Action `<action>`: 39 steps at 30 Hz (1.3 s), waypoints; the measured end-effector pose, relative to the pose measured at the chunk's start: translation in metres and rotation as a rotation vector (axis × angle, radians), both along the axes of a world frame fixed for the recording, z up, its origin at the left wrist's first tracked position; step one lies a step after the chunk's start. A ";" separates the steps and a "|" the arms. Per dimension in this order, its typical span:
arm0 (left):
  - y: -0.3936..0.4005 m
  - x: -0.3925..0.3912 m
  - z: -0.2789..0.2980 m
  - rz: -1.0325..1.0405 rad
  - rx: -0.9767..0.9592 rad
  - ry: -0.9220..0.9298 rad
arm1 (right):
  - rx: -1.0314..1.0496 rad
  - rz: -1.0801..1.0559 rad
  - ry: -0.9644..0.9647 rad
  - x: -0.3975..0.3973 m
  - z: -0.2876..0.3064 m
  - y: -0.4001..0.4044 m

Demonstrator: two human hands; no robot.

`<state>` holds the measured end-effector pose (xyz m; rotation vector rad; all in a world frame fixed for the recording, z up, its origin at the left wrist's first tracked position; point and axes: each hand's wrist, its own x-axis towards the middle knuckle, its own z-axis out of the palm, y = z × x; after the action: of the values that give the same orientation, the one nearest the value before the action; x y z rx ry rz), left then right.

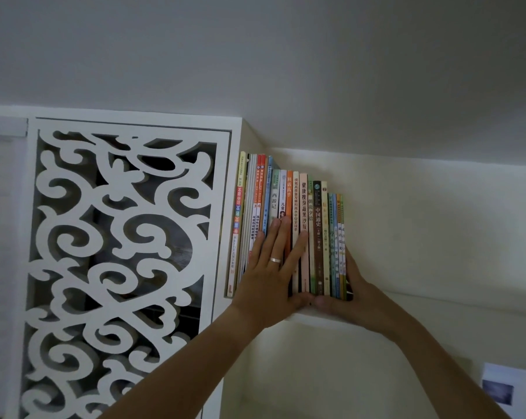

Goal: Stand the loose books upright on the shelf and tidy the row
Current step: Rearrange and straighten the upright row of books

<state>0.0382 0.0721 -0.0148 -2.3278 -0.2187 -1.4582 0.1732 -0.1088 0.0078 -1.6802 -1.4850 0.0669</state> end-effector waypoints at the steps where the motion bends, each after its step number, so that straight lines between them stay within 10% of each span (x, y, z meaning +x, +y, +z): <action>1: 0.001 0.000 -0.002 -0.003 0.015 0.003 | 0.008 -0.027 -0.009 0.000 -0.001 0.002; 32: 0.006 -0.023 -0.005 -0.265 -0.226 -0.057 | 0.010 -0.114 -0.073 -0.007 -0.003 0.007; 39: 0.009 -0.036 0.015 -0.259 -0.066 -0.307 | -0.022 -0.091 -0.032 -0.002 -0.005 0.008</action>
<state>0.0024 0.0816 -0.0002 -2.2385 -0.0482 -1.9625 0.1713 -0.1012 0.0030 -1.7718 -1.4346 0.0071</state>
